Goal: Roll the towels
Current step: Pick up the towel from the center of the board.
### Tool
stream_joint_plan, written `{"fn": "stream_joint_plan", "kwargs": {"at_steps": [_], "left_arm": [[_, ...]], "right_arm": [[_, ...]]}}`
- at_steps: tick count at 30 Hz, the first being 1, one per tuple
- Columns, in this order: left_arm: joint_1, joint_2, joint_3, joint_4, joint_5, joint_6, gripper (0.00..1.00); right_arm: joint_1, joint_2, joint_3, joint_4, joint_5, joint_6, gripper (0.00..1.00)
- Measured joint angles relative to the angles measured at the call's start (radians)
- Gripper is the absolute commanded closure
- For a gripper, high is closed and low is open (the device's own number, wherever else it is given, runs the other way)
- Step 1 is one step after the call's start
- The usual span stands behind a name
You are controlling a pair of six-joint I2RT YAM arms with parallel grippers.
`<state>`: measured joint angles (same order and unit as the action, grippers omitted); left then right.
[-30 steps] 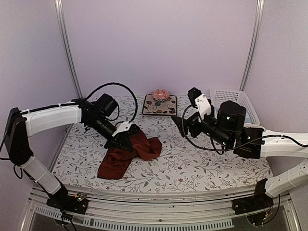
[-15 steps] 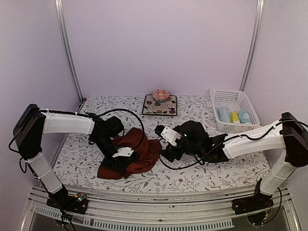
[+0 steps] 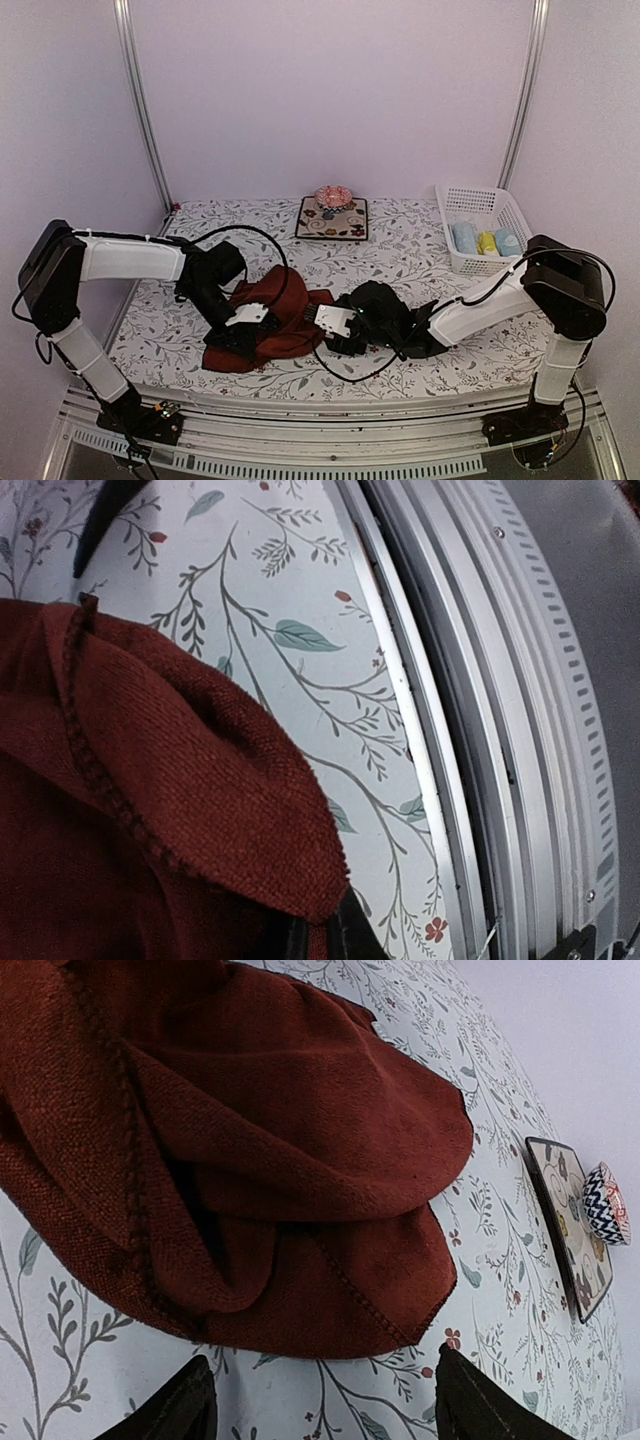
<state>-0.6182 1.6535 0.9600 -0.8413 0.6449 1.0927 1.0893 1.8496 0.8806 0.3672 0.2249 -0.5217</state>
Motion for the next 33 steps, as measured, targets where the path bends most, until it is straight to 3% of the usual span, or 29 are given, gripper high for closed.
{"fn": "stream_joint_plan", "kwargs": {"at_steps": [6,10,16,33], "left_arm": [[0.012,-0.024,-0.013,0.017,0.014,0.000,0.91],[0.012,-0.024,-0.013,0.018,0.020,0.000,0.91],[0.012,-0.023,-0.013,0.018,0.021,-0.001,0.91],[0.012,-0.023,-0.013,0.028,0.025,-0.005,0.91]], "right_arm": [[0.010,0.032,0.000,0.044,-0.039,-0.048,0.33],[0.010,0.036,0.001,0.052,-0.079,-0.058,0.46],[0.012,0.056,0.020,0.020,-0.127,-0.059,0.48],[0.017,0.091,0.057,-0.054,-0.155,-0.036,0.75]]}}
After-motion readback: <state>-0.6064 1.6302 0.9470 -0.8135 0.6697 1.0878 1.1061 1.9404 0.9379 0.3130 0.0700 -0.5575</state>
